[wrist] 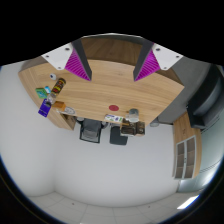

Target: Pour water

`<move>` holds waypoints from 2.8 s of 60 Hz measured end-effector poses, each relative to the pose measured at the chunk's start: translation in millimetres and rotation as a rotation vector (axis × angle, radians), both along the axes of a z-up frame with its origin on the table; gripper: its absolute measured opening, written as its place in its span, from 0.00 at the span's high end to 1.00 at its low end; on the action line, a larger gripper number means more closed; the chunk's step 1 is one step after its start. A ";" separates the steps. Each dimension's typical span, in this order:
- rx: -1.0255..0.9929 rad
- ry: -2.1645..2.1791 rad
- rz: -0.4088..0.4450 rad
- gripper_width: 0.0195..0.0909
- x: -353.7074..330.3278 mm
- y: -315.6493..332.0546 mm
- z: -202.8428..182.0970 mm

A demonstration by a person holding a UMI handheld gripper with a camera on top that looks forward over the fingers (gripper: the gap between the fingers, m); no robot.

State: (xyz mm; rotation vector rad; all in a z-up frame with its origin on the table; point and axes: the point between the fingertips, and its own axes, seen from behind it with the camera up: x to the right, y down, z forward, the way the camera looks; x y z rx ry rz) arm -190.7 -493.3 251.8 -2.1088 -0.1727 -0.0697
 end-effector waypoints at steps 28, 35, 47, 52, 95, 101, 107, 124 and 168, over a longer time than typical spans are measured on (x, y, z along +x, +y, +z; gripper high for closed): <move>-0.058 -0.034 -0.245 0.08 248.2 71.9 -97.5; -0.025 -0.018 -0.270 0.07 310.7 123.9 -119.3; 0.034 0.040 -0.273 0.07 375.1 225.0 -150.8; 0.039 0.056 -0.265 0.07 388.7 258.1 -166.5; 0.136 -0.029 -0.312 0.72 395.7 329.2 -157.4; 0.170 -0.151 -0.336 0.72 381.8 347.3 -112.1; 0.203 -0.336 -0.335 0.72 367.6 375.5 -56.0; 0.282 -1.050 -0.198 0.72 181.3 477.5 77.5; 0.138 -2.018 0.478 0.73 -109.1 588.5 -60.6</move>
